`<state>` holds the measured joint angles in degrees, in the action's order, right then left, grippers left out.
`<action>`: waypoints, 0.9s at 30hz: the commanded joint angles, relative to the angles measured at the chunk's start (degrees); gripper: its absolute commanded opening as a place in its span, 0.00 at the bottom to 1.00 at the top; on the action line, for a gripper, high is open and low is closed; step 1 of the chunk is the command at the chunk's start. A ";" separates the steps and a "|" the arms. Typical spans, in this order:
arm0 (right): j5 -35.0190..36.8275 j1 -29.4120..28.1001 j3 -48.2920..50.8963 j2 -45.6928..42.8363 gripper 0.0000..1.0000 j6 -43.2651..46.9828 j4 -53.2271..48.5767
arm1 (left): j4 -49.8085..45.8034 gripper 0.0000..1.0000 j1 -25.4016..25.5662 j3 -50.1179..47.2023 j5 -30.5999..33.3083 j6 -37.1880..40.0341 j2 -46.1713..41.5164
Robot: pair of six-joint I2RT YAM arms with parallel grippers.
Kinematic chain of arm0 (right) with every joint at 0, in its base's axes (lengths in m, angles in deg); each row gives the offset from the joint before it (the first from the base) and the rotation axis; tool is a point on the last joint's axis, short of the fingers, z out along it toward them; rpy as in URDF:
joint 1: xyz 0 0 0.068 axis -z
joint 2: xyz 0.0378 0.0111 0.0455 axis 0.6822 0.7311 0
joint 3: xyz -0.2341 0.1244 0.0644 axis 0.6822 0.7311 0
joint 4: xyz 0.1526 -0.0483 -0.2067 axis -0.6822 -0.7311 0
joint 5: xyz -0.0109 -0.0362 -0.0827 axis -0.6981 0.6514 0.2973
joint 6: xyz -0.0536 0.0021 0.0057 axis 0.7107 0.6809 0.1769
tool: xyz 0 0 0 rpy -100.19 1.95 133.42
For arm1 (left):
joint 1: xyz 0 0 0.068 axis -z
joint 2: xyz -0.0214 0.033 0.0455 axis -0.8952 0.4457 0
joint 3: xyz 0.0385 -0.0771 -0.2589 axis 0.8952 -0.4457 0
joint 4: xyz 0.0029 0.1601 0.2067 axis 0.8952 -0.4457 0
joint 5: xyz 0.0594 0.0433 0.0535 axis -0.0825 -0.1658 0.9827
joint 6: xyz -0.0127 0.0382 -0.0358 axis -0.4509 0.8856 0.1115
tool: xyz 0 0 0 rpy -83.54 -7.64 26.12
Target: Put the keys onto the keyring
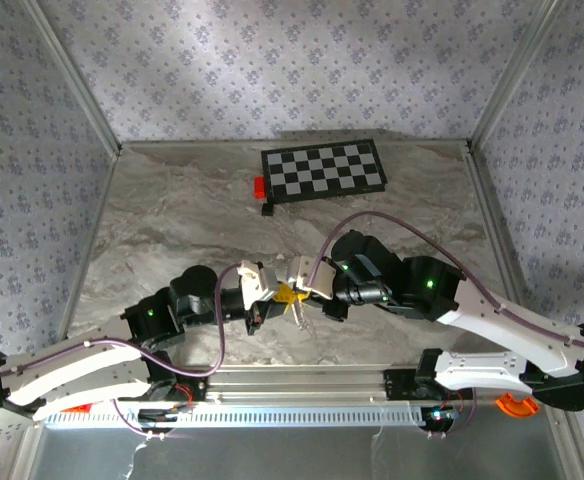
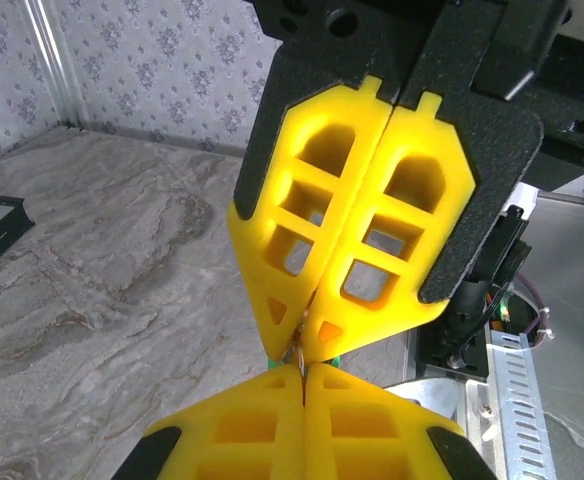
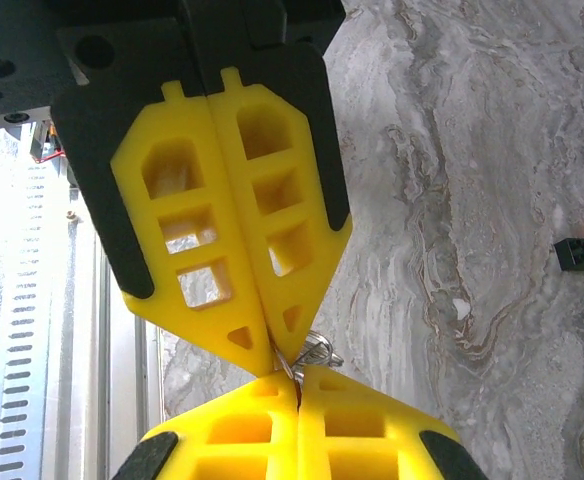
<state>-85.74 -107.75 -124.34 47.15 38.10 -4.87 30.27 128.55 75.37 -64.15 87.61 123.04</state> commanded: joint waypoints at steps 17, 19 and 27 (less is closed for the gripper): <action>-4.69 -1.44 3.59 -4.77 0.22 -3.00 4.58 | 9.23 0.00 0.82 -2.44 -4.65 -0.03 -6.00; -4.75 -1.28 4.47 -5.93 0.27 -3.60 5.56 | 10.34 0.00 0.80 -2.47 -5.37 -0.36 -6.63; -3.87 -0.79 7.43 -10.20 0.29 -4.84 10.69 | 11.99 0.00 0.82 -2.28 -5.98 -1.03 -7.18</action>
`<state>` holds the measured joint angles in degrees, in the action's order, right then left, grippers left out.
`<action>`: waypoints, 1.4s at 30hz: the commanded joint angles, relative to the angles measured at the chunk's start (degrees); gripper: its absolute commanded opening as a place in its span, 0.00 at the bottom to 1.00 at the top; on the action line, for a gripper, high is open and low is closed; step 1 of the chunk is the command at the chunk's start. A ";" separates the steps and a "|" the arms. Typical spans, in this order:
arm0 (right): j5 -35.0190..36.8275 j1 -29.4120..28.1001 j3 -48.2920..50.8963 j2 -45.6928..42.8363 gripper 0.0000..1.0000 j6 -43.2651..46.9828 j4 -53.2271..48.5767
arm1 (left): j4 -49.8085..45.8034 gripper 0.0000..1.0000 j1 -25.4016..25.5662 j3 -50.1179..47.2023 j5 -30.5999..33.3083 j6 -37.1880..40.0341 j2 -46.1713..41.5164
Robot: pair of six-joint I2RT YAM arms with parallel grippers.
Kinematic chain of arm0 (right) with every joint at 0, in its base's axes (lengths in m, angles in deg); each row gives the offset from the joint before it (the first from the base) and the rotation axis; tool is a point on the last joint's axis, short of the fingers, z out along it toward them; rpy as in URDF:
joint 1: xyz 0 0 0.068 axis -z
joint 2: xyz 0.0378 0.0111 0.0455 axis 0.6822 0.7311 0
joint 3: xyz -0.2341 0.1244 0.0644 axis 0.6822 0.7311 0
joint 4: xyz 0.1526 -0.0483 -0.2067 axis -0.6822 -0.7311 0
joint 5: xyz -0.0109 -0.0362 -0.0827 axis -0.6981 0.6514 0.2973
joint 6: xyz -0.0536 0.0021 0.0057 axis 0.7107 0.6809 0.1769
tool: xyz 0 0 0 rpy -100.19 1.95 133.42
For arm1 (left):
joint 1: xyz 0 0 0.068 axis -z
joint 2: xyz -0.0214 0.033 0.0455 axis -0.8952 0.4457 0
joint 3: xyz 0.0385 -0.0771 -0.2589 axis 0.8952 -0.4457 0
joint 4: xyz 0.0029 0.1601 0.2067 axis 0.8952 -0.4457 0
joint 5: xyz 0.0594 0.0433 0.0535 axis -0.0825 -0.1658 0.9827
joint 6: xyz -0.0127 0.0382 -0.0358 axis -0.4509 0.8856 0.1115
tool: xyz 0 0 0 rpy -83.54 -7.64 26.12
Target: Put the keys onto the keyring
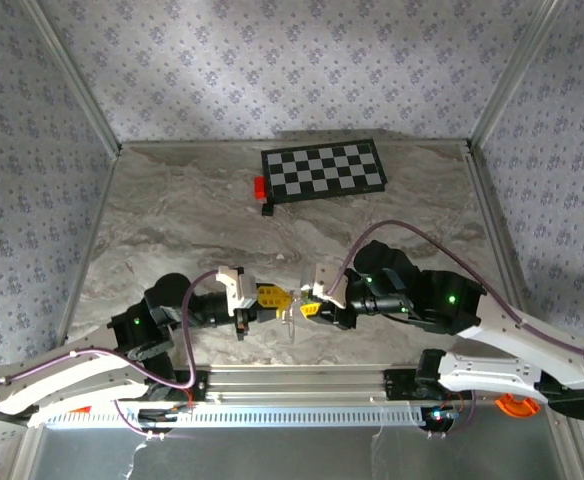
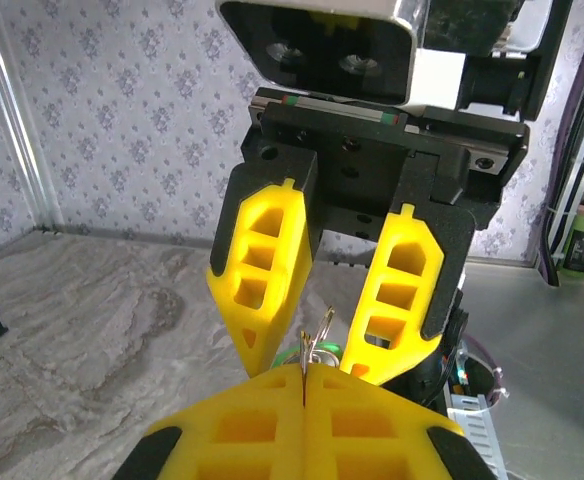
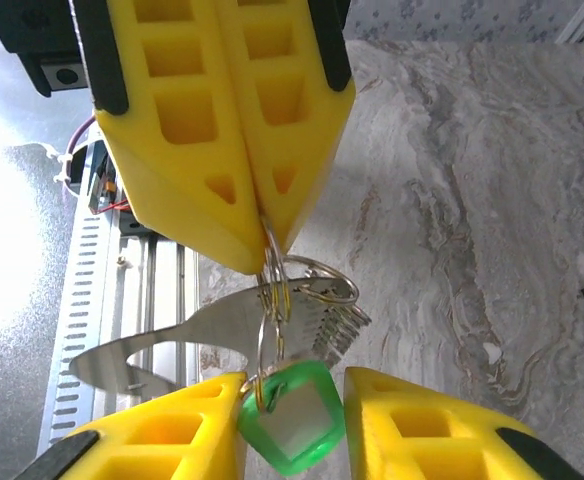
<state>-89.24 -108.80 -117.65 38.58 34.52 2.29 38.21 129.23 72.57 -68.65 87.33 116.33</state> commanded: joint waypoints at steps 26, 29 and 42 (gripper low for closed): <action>-1.62 0.40 3.79 -4.45 0.17 -1.71 7.17 | 5.98 0.00 0.22 0.71 -1.93 -1.54 0.08; -1.39 0.46 4.15 -4.46 0.13 -1.69 7.09 | 6.52 0.00 0.19 0.91 -0.94 -1.97 -0.11; -0.04 0.48 4.75 -3.03 0.08 -1.18 7.89 | 12.76 0.00 0.23 0.44 0.59 -4.21 1.78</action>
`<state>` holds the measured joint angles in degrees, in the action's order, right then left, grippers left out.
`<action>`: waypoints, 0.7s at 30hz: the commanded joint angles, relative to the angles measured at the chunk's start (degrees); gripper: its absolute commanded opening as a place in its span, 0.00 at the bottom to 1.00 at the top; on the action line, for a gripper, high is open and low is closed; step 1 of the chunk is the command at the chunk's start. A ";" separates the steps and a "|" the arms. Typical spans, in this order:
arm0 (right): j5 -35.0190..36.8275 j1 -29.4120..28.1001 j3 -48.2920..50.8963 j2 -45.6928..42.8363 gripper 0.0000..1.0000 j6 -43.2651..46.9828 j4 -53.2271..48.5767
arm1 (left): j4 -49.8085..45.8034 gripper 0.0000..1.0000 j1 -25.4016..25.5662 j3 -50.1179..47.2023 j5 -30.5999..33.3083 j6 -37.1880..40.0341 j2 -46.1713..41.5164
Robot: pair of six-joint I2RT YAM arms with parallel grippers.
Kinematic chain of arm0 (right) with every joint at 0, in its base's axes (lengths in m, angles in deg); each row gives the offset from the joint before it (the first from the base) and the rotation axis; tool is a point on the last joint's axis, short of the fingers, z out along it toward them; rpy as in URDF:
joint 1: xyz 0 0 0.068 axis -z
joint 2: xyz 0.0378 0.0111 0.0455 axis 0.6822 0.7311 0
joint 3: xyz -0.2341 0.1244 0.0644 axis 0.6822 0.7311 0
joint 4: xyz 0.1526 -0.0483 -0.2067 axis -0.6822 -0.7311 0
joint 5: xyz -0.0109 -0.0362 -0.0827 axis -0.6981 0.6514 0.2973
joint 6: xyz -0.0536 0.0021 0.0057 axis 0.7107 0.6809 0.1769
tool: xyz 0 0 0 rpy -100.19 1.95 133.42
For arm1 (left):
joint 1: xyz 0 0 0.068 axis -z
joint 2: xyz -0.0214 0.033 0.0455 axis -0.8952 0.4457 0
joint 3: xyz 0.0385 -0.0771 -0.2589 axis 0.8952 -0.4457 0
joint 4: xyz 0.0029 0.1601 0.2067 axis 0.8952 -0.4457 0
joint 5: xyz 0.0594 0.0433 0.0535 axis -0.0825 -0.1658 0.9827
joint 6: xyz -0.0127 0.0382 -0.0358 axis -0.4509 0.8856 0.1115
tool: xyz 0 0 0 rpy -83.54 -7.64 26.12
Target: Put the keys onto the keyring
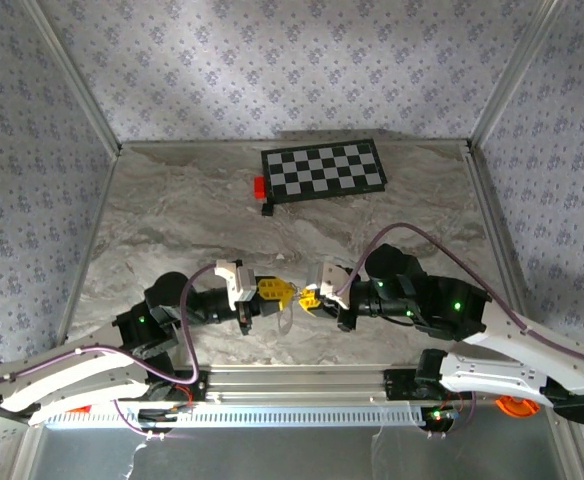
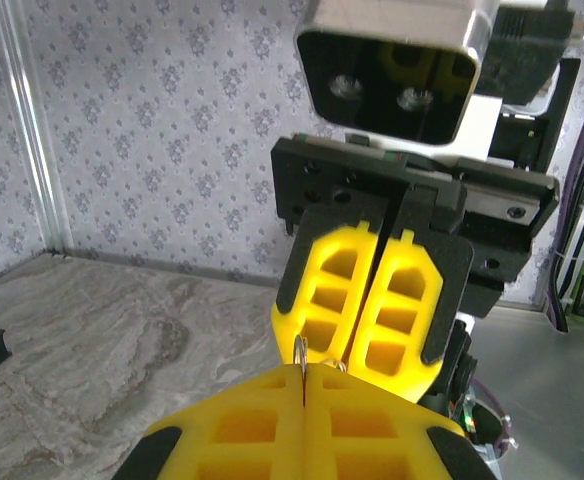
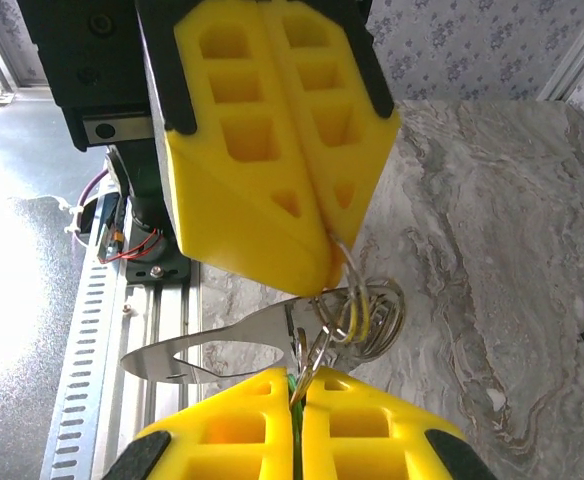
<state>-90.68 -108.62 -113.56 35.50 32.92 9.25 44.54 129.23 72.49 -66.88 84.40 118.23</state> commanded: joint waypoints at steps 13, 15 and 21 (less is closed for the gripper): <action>2.65 -0.30 1.91 -4.28 0.39 -0.26 1.26 | 6.78 0.00 0.23 -0.10 -1.99 -1.39 -0.78; 2.49 -0.47 2.59 -6.63 0.40 -1.02 1.74 | 6.79 0.00 0.18 -0.43 -2.03 -1.30 -1.01; 2.08 -0.58 3.59 -11.60 0.40 -2.22 5.16 | 6.20 0.00 0.18 -0.75 -4.08 -0.77 -1.45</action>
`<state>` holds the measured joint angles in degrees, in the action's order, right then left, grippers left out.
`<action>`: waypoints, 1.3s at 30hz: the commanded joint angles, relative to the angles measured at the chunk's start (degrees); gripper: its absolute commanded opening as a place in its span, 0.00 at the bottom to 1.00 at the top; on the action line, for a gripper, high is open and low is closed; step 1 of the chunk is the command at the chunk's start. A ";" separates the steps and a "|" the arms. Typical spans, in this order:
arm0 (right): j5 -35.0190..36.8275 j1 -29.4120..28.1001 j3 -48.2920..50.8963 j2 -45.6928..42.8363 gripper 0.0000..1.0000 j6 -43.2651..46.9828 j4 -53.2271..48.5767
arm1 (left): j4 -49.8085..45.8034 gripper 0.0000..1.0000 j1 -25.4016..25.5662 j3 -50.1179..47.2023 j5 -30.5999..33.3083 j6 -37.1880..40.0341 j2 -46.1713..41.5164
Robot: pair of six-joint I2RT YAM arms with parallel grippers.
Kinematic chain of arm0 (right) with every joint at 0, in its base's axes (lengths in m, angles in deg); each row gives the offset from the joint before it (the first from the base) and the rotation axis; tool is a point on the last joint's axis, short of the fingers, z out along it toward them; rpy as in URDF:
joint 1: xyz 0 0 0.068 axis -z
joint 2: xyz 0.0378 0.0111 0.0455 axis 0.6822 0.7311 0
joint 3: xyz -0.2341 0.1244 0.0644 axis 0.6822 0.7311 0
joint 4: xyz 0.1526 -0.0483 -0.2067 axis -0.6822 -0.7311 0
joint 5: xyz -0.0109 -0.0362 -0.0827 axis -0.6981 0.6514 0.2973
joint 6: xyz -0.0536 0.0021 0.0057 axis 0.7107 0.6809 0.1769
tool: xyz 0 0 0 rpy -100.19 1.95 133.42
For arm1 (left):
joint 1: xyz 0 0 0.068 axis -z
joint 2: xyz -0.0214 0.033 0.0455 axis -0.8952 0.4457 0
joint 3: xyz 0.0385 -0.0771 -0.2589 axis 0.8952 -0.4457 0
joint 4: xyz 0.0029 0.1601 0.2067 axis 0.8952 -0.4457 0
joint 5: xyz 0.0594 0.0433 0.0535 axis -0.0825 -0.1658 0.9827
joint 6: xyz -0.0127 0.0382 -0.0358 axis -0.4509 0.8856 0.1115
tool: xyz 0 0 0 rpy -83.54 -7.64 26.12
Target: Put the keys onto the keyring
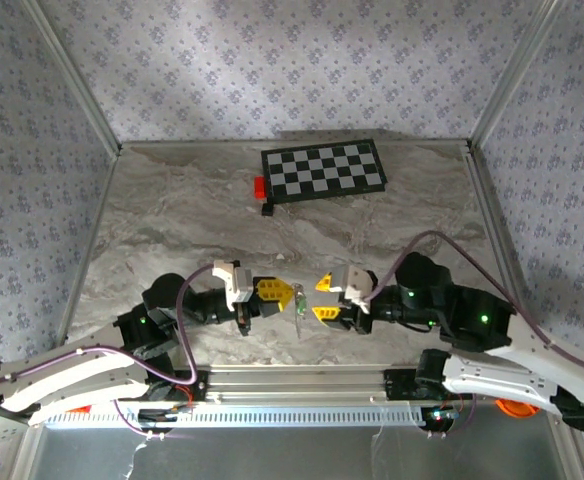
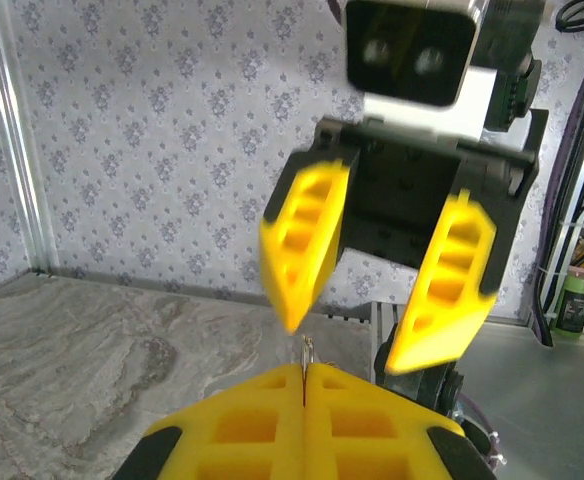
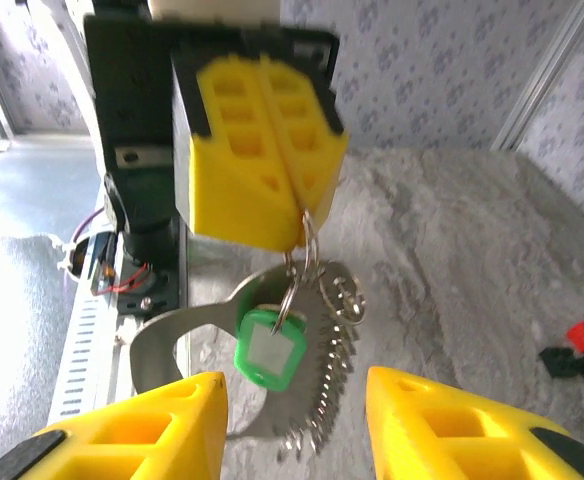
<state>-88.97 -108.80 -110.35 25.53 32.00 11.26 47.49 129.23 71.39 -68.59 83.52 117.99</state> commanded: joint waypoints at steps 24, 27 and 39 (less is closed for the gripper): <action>-6.33 -0.04 1.05 2.90 0.28 -0.13 8.12 | 2.84 0.00 0.30 1.08 -7.22 0.29 -0.90; -7.04 -0.05 1.19 3.37 0.29 -0.32 8.77 | 2.94 0.00 0.31 1.18 -7.24 0.32 -0.92; -7.66 -0.10 2.07 4.10 0.26 -1.15 10.49 | 3.14 0.00 0.40 1.18 -7.41 0.11 -0.81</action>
<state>-95.68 -108.80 -108.91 29.56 31.76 19.98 47.49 129.25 71.33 -74.67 83.52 117.73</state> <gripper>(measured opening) 0.269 0.047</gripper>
